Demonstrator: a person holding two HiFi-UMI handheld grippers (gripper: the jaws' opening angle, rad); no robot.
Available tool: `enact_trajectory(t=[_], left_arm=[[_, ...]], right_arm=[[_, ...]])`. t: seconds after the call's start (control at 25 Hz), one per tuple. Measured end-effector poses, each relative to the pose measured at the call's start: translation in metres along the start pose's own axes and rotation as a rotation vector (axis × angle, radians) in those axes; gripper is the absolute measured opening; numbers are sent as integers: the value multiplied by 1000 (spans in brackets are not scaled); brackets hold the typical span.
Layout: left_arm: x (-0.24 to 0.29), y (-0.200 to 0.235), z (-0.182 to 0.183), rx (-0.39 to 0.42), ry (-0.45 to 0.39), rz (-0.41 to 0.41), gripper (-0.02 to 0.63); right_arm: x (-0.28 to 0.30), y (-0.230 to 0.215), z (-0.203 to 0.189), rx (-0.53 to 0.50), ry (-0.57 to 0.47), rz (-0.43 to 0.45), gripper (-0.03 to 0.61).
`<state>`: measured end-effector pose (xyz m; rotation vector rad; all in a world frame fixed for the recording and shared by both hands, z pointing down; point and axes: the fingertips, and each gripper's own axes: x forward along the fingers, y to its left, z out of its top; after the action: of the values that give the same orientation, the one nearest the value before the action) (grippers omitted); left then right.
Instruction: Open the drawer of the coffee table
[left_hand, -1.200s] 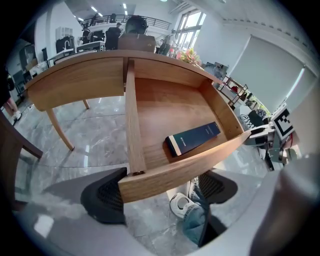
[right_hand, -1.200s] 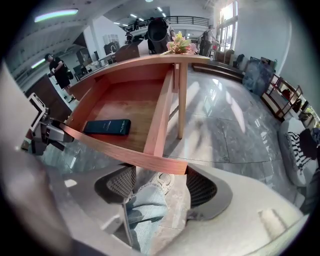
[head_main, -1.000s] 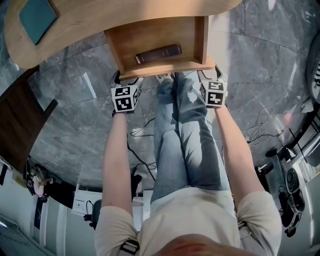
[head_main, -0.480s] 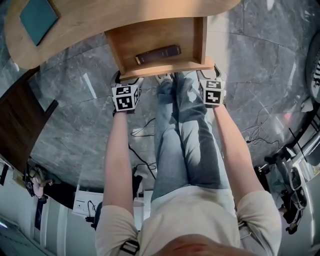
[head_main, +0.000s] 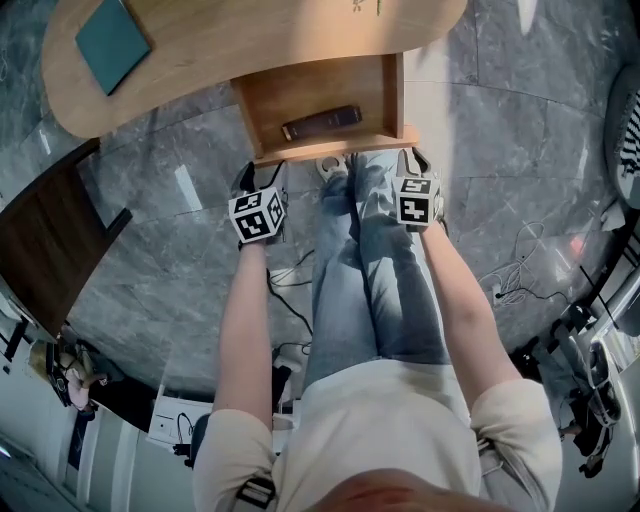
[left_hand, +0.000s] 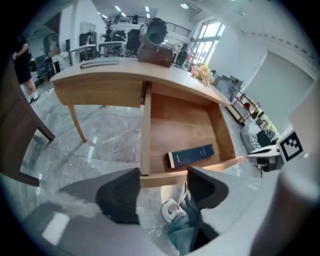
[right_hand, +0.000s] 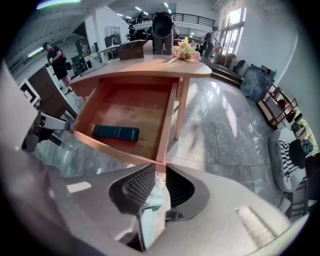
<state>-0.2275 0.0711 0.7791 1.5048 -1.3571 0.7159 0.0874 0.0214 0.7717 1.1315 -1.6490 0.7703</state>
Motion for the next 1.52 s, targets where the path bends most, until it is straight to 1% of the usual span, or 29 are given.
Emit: enact_trajectory(t=[0.04,0.08,0.12,0.24,0.28,0.4,0.52,0.64,0.8,0.84,0.92,1.0,1.16,1.24,1.36,1.44,1.52], left_arm=[[-10,1,8,-31,-34,11,240],[-21,0,16,-52,-66,18,161],[-30,-3,24,-65,-93,23,127],[-55,-15,45,-80,-147,27,12],[-63,-21,51,-81,-159,23,0],[-94,-45,66,-66,-187,3,0],[-123,-74,83,-32,-225,-43,0],[-153,-110,97,-16,-257,-120,0],[-196,-160,113,40,-248,-230,0],[-207,-171,116,59,-252,-246,0],[-227,-189,124,101,-277,-249,0],[-244,-203,135,135,-315,-238,0],[-279,-231,143,145,-374,-239,0],[-299,-247,137,148,-390,-248,0],[-323,-272,123,129,-422,-250,0],[-336,-285,107,104,-428,-242,0],[-347,-298,90,103,-432,-232,0]], right_arm=[[-9,4,7,3,-20,5,50],[-19,7,16,5,-42,10,17],[-28,9,25,8,-64,13,3],[-56,14,51,28,-125,33,3],[-66,17,58,37,-140,55,3],[-103,28,78,67,-184,145,2],[-143,36,99,58,-244,190,2],[-185,42,116,6,-305,228,2],[-245,48,130,-68,-363,260,2],[-258,50,132,-93,-378,263,2],[-282,52,134,-143,-410,267,2],[-303,51,138,-169,-447,279,2],[-345,50,141,-151,-516,340,2],[-371,50,136,-161,-558,364,2],[-407,47,128,-217,-619,393,2],[-427,48,118,-251,-648,413,2],[-446,47,106,-262,-672,422,2]])
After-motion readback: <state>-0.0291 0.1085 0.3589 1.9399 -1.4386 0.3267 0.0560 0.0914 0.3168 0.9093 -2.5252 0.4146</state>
